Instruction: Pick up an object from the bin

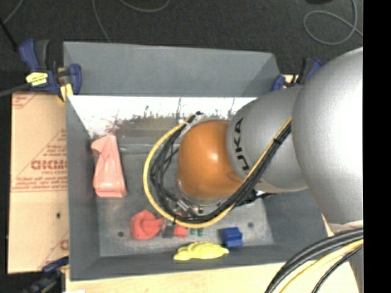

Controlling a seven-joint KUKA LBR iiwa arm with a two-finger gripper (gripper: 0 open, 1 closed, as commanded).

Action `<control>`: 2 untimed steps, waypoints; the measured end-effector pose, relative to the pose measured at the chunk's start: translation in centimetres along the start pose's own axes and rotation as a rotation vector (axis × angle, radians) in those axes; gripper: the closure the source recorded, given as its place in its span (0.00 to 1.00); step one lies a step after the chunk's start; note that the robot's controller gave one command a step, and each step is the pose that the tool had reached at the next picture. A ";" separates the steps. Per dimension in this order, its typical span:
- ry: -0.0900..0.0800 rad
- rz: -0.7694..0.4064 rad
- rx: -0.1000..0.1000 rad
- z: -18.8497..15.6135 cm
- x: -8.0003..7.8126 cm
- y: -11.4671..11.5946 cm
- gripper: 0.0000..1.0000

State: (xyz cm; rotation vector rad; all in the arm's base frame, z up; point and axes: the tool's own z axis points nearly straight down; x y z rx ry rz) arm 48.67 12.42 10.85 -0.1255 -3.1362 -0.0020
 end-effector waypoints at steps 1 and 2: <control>-0.009 0.035 -0.003 -3.1 -1.1 -1.6 1.00; -0.003 0.038 -0.001 -14.5 -1.0 -1.5 1.00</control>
Offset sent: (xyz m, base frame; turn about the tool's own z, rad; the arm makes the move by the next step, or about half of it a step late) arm 0.0082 -0.0151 0.1440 0.0321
